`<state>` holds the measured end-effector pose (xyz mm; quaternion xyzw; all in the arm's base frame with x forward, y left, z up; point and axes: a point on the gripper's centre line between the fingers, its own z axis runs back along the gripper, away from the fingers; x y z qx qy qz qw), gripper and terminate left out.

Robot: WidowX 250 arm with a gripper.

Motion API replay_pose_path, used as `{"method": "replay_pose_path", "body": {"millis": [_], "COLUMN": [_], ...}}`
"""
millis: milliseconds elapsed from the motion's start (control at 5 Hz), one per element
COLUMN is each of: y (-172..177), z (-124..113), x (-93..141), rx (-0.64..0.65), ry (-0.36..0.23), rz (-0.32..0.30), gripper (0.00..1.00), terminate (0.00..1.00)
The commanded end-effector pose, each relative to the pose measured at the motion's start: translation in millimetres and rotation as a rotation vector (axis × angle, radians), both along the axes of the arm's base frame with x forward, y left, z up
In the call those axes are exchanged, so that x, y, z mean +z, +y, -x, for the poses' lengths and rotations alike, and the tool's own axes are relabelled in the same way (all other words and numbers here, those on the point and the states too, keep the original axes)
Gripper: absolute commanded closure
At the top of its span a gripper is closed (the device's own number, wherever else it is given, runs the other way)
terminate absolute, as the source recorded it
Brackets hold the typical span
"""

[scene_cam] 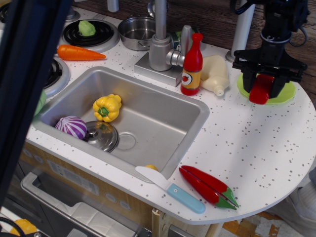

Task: Put sushi on plate

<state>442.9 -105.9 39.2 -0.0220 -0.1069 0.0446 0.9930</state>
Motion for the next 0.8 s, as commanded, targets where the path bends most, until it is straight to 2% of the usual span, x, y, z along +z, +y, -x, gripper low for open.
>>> {"method": "replay_pose_path", "body": {"millis": [0, 200, 400, 600], "y": [10, 7, -1, -1], "z": [-31, -41, -37, -37], "x": [23, 27, 23, 23], "rx": [-0.052, -0.087, -0.069, -0.069], "ry": [-0.118, -0.129, -0.145, -0.145], "rz": [0.008, 0.034, 0.047, 0.047], "gripper": [1.00, 1.00, 0.00, 0.00], "terminate": [0.00, 0.00, 0.00, 1.00]}}
